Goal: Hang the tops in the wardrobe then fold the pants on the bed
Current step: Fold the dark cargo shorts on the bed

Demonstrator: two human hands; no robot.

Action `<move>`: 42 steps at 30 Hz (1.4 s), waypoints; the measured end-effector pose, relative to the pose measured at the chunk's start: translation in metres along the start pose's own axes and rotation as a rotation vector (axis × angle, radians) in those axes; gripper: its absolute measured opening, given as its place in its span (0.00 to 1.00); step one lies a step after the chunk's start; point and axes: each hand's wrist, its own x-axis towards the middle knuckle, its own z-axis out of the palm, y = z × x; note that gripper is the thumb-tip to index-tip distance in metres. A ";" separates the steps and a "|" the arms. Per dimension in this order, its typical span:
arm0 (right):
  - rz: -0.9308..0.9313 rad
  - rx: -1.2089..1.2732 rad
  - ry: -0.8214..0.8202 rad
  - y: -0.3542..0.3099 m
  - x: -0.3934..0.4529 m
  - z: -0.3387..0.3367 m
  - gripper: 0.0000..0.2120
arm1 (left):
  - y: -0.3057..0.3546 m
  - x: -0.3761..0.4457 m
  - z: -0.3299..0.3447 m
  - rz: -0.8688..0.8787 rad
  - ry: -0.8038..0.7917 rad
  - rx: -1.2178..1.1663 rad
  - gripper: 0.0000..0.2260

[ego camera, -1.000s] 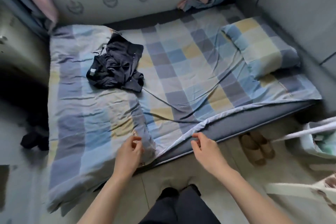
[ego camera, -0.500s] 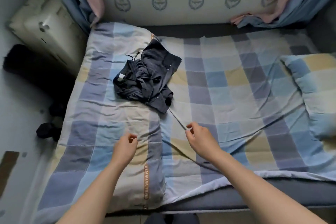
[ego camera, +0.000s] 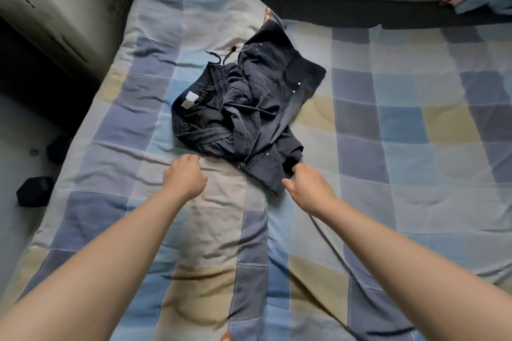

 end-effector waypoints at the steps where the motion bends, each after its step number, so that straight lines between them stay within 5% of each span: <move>1: 0.000 -0.031 -0.003 0.002 0.017 0.014 0.21 | 0.001 0.022 0.009 0.031 0.029 0.058 0.21; 11: -0.082 -0.358 -0.063 0.002 0.104 0.105 0.42 | -0.004 0.143 0.048 -0.042 0.066 0.088 0.41; 15: -0.151 -0.413 0.006 0.003 0.110 0.109 0.17 | -0.017 0.152 0.054 -0.043 0.156 0.066 0.32; 17: -0.176 -0.357 0.002 0.005 0.105 0.105 0.14 | -0.024 0.144 0.060 -0.017 0.155 0.069 0.23; 29: -0.156 -0.361 -0.161 0.037 -0.028 0.092 0.20 | -0.016 -0.028 0.103 0.215 0.134 -0.005 0.19; 37: -0.051 -0.442 -0.308 0.060 -0.195 0.051 0.19 | -0.026 -0.191 0.052 0.339 0.124 -0.038 0.15; 42: 0.077 -0.403 -0.335 0.062 -0.299 0.021 0.21 | -0.044 -0.274 0.000 0.223 0.057 -0.300 0.14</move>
